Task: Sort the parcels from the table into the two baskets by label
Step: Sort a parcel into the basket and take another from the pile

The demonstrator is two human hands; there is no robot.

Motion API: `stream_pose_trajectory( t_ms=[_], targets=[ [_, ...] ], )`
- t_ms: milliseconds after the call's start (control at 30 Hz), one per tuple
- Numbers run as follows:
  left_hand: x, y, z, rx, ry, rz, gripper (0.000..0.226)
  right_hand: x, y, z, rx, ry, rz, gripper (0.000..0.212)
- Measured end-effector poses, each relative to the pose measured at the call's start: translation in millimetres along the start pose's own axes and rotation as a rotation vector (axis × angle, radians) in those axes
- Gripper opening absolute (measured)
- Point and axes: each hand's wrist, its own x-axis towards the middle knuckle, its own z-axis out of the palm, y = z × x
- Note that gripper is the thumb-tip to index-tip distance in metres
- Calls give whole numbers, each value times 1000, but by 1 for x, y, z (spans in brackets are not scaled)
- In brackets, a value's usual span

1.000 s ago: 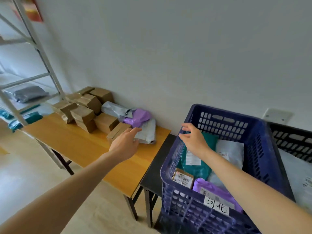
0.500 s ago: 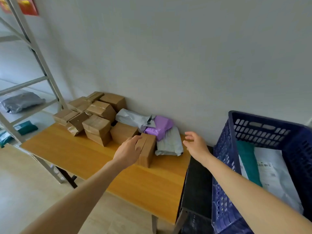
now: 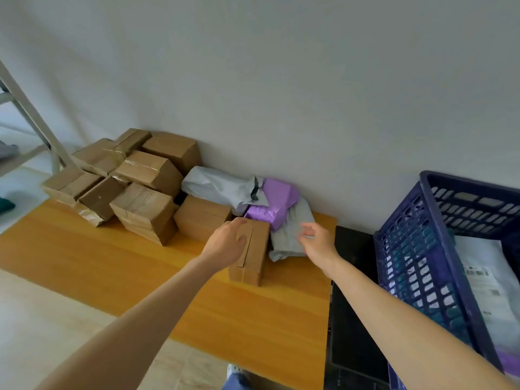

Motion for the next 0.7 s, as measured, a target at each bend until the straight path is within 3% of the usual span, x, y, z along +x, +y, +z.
stream_pose_trajectory(
  t_ms=[267,700],
  targets=[
    [78,-8,17,98,-142,1,37,84,13,32,153,-31,177,37],
    [146,-14,46,59,-218,-169,39,149,27,62,365,-100,319,30]
  ],
)
